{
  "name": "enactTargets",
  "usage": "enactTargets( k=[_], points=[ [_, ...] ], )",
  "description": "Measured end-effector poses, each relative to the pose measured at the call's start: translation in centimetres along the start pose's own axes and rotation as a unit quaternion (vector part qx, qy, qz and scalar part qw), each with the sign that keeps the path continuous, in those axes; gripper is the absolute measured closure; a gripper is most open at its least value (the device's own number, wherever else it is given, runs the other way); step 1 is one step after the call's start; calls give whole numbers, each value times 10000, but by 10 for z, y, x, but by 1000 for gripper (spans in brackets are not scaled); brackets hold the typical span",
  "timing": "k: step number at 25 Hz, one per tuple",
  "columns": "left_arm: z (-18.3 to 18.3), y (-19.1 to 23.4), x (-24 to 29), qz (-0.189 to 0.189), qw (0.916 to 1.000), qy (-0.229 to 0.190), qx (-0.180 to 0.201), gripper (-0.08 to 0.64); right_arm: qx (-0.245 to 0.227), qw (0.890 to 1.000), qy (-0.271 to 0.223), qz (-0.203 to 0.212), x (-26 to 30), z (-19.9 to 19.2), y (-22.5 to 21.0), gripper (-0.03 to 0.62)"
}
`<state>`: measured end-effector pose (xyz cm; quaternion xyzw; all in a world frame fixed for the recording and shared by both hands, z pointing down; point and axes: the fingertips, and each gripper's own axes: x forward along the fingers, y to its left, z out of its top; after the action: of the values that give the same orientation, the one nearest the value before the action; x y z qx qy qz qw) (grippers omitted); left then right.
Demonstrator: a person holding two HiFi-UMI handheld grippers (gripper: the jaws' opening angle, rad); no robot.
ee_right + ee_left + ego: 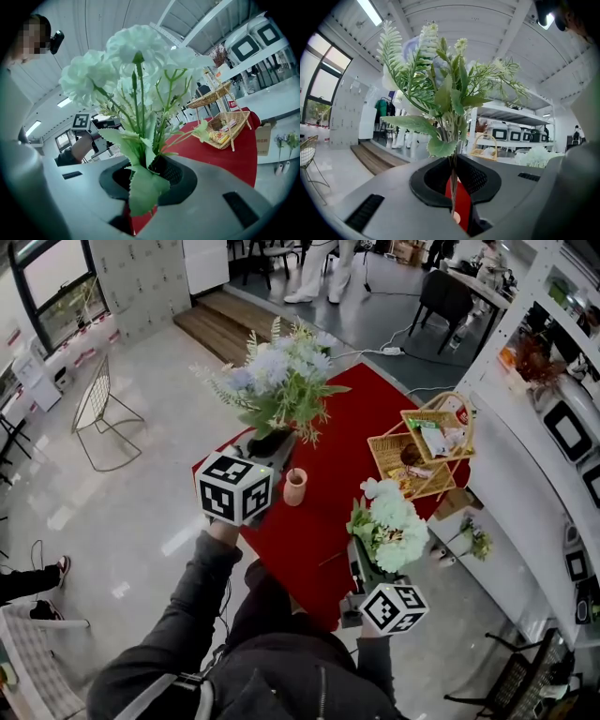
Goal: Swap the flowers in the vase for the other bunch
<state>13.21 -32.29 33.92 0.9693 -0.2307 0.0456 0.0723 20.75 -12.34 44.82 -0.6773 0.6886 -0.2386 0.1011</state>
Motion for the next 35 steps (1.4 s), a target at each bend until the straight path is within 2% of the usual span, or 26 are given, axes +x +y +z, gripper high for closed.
enactTargets(
  k=[7,13,25,35],
  points=[
    [0,-4,-15,30,10000,-28,-64,516,-26,10000,-16,92,-3,1,7,522],
    [-15,-3,-35,162,9998,43,-120,515,-22,9998,18,196,-5,-5,13,522],
    [-87,4,-72,333,9971,450,-511,515,-107,9990,134,425,-3,-16,37,522],
    [-143,-1,-88,504,9936,742,-682,515,-86,9990,175,399,-7,-23,40,522]
  ],
)
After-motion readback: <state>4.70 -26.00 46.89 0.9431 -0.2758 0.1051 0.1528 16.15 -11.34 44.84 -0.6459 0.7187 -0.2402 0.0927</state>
